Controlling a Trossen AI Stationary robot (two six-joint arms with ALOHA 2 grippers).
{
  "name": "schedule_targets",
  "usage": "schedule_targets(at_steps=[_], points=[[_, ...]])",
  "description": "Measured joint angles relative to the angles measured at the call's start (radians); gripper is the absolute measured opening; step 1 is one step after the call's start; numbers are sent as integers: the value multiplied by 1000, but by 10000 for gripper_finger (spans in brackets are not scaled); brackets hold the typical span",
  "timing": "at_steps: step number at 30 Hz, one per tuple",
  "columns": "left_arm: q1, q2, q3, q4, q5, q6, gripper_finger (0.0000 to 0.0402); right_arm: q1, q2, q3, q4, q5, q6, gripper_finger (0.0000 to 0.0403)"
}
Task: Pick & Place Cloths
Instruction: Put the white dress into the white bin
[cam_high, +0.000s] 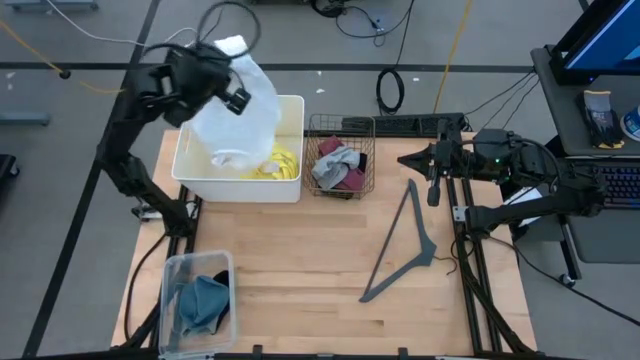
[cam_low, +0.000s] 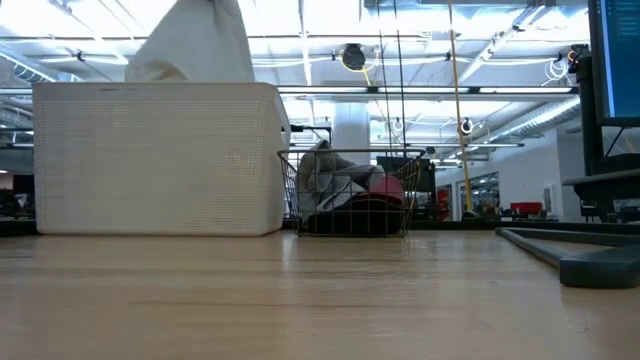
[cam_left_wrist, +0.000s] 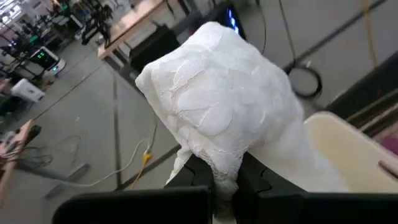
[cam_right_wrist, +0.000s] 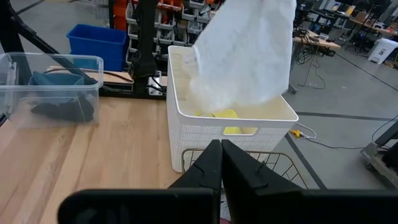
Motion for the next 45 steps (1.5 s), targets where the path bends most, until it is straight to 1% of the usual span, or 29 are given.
schedule_targets(at_steps=[2,6,11,20,24,30,37,41,45], points=[[6,27,0,-30,13,0,12,0,0,0,0,0,0,0],[20,80,-1,-118,87,-1,12,0,0,0,-7,0,0,0],[27,94,-67,-110,205,48,12,0,0,0,-9,0,1,0],[32,72,-321,-110,385,-68,12,0,0,0,-12,0,1,0],[45,74,-431,-109,422,-109,12,0,0,0,-12,0,1,0],[105,74,-577,-110,578,-170,12,0,0,0,-11,0,1,0],[183,74,-741,-72,740,-158,12,0,0,0,-11,0,1,0],[221,74,-819,-31,770,-157,12,0,0,0,-11,0,2,0],[252,74,-871,45,803,-155,12,0,0,0,-11,0,2,0]])
